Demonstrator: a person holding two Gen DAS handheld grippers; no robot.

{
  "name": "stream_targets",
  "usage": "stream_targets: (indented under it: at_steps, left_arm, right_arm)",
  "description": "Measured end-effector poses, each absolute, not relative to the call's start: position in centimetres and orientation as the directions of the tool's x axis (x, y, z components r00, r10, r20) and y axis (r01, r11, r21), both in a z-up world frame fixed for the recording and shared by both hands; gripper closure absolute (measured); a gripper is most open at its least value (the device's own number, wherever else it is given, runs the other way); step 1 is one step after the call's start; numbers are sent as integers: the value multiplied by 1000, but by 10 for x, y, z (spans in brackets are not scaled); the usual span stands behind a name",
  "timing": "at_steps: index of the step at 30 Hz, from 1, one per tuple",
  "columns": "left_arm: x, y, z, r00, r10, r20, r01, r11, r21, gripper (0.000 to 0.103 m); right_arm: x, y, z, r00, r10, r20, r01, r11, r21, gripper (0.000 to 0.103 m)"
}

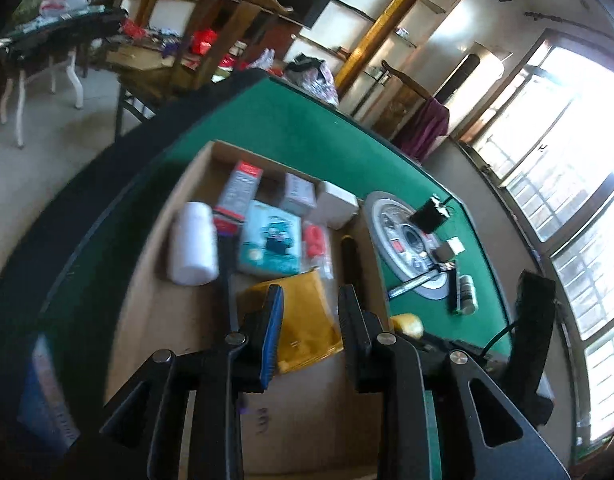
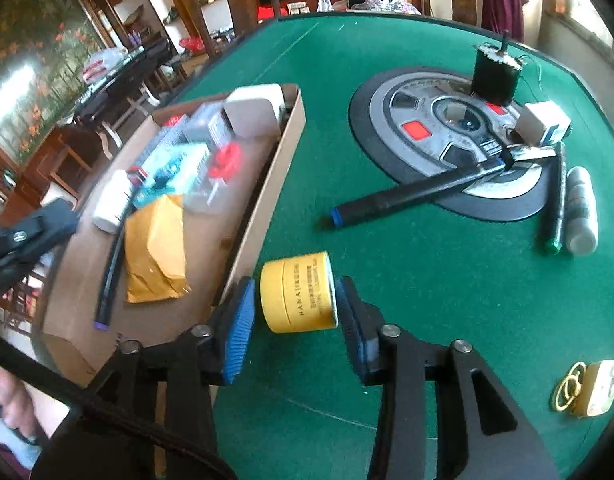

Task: Organize objects
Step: 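Lower the marker and jar into the tray and open both grippers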

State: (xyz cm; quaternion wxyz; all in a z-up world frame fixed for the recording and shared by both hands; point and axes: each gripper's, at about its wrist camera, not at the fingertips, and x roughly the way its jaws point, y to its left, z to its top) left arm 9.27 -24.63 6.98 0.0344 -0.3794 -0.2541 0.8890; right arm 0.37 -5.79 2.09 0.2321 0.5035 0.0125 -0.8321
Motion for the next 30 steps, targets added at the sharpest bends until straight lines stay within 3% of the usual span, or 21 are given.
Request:
stream_targets:
  at_steps: [12, 18, 23, 30]
  left_arm:
    - [129, -267, 37, -693, 230, -684, 194, -853, -484, 79]
    - [137, -268, 36, -700, 183, -690, 215, -868, -448, 79]
    - [145, -275, 40, -724, 142, -676, 224, -878, -423, 64]
    - [144, -284, 35, -721, 150, -677, 228, -871, -435, 64]
  right_arm:
    - [16, -65, 75, -454, -424, -784, 434, -874, 221, 73]
    - [6, -118, 54, -354, -430, -830, 489, -842, 228, 73]
    - [-4, -144, 33, -352, -366, -862, 490, -857, 164, 73]
    - [-6, -149, 26, -349, -340, -873, 477, -866, 147, 73]
